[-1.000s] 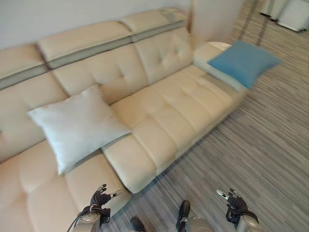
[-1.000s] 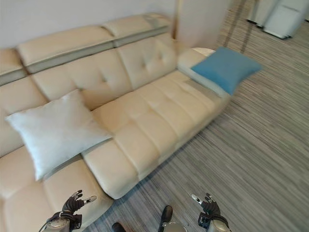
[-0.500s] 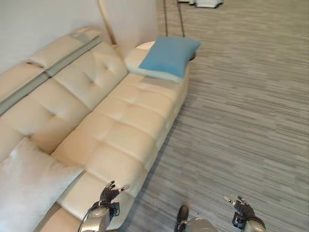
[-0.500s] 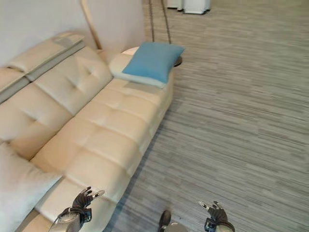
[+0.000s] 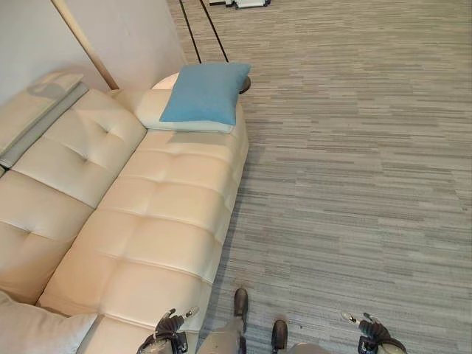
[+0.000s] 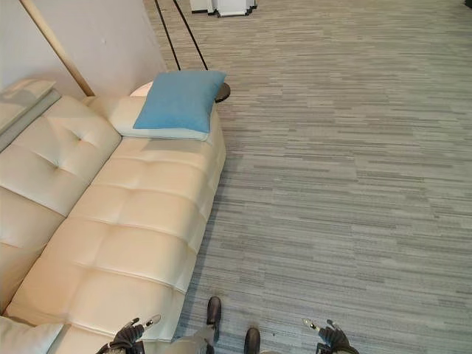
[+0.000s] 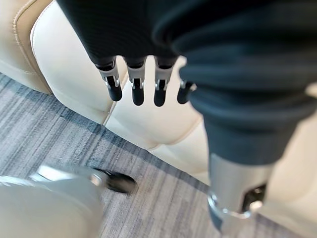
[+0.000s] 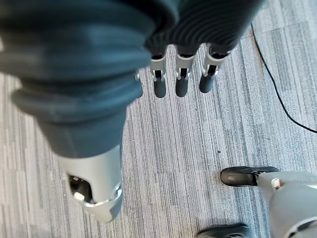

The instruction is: Pick up all the scattered cushions and arrange them neatly on the sofa.

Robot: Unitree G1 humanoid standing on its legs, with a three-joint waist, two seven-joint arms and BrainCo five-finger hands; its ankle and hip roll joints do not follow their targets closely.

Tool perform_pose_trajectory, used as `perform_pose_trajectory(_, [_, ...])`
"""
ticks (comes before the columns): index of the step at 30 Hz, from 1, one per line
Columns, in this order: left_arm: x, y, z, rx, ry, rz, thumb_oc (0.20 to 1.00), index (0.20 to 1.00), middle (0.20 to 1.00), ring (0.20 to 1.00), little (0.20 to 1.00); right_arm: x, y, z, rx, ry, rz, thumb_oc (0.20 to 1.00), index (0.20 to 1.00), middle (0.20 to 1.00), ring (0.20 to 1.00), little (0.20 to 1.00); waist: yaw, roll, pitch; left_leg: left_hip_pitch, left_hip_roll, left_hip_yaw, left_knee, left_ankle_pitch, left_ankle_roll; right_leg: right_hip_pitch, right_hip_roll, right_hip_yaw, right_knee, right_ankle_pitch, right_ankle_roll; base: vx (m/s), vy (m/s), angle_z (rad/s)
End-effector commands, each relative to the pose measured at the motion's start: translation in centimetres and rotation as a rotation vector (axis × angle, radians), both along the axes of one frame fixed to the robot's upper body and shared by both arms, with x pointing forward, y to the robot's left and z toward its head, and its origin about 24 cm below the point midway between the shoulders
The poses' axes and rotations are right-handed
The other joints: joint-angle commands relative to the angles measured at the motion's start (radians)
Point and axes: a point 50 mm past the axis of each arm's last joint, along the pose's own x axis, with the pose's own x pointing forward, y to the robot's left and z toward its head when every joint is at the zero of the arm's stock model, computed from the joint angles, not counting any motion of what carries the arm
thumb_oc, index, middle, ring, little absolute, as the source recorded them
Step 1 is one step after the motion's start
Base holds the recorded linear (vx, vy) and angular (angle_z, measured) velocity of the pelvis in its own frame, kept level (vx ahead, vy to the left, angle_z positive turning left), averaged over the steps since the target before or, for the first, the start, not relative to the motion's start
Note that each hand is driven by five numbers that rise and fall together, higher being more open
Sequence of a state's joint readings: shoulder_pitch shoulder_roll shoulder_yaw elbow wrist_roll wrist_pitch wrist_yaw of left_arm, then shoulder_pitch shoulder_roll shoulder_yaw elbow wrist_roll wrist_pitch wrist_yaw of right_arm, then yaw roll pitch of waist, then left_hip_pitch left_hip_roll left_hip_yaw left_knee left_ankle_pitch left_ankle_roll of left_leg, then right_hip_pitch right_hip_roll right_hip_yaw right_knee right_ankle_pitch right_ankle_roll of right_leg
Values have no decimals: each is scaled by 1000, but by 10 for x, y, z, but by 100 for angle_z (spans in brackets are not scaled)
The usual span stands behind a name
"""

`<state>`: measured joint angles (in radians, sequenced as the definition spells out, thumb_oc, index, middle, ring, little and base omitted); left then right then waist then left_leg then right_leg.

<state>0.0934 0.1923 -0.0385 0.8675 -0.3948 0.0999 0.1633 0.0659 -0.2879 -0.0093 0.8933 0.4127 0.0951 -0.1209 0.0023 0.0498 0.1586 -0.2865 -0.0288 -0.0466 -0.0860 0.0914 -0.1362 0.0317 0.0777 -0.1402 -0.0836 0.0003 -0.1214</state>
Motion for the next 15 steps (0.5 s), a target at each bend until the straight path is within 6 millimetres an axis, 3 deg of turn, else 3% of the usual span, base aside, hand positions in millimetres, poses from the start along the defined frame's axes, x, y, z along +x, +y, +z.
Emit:
perform_pose_trajectory(1, [18,14,13,50,-97,17,1000,1000,1000,1000,1000,15,-3,10,-36,-65,54,1000,1000,1000,1000,1000,27,-28,17,-10,-28,47,-1,55,38,188,-56,12,-4,-189,165,604,132,-73])
perform_pose_trajectory(2, [11,17,13,56,-92,35,1000,1000,1000,1000,1000,15,0,9,-31,-59,69,1000,1000,1000,1000,1000,38,-36,3,14,-26,47,-1,43,62,210,-61,38,-4,-205,171,612,146,-80])
perform_pose_trajectory(3, [13,16,14,53,-97,30,1000,1000,1000,1000,1000,14,5,8,-24,-63,84,1000,1000,1000,1000,1000,39,-46,-5,18,-31,41,-1,78,69,232,-74,32,-4,-209,180,881,232,-63])
perform_pose_trajectory(4, [13,19,15,63,-93,25,1000,1000,1000,1000,1000,15,8,6,-13,-56,99,1000,1000,1000,1000,1000,40,-72,-29,44,-46,52,-1,65,99,224,-110,38,52,-206,200,647,176,-48])
perform_pose_trajectory(5, [13,20,15,63,-93,25,1000,1000,1000,1000,1000,15,8,6,-13,-56,99,1000,1000,1000,1000,1000,41,-73,-30,44,-47,53,-1,64,100,222,-112,39,55,-209,201,814,232,-29])
perform_pose_trajectory(6, [14,23,17,79,-96,3,1000,1000,1000,1000,1000,17,13,7,5,-72,100,1000,1000,1000,1000,1000,40,-96,-40,79,-62,64,-1,30,133,166,-144,42,239,-123,241,530,157,-15])
perform_pose_trajectory(8, [18,26,21,93,-112,-15,1000,1000,1000,1000,1000,21,16,9,5,-90,123,1000,1000,1000,1000,1000,40,-111,-25,123,-74,85,-1,-20,170,49,-174,42,495,11,290,446,152,-38])
perform_pose_trajectory(9, [18,26,21,93,-112,-15,1000,1000,1000,1000,1000,21,16,9,5,-90,123,1000,1000,1000,1000,1000,41,-110,-28,120,-73,85,-1,-19,170,45,-173,43,497,11,290,289,126,-42])
perform_pose_trajectory(10, [24,28,26,109,-140,-42,1000,1000,1000,1000,1000,26,18,12,-4,-110,149,1000,1000,1000,1000,1000,34,-113,-9,157,-83,97,-1,-47,186,8,-194,32,593,97,304,245,130,-23])
perform_pose_trajectory(12, [26,28,27,119,-135,-79,1000,1000,1000,1000,1000,25,19,12,-3,-106,157,1000,1000,1000,1000,1000,21,-93,13,219,-87,115,-1,-83,210,-73,-246,-11,748,139,284,379,219,-1])
perform_pose_trajectory(13, [32,28,30,136,-147,-110,1000,1000,1000,1000,1000,25,18,12,-9,-104,158,1000,1000,1000,1000,1000,11,-76,26,242,-78,114,-1,-99,217,-131,-252,-23,782,112,264,381,196,5])
perform_pose_trajectory(15, [39,27,34,158,-172,-147,1000,1000,1000,1000,1000,24,17,12,-9,-107,147,1000,1000,1000,1000,1000,1,-44,56,287,-56,118,-1,-116,211,-217,-241,-63,708,-7,236,413,100,5])
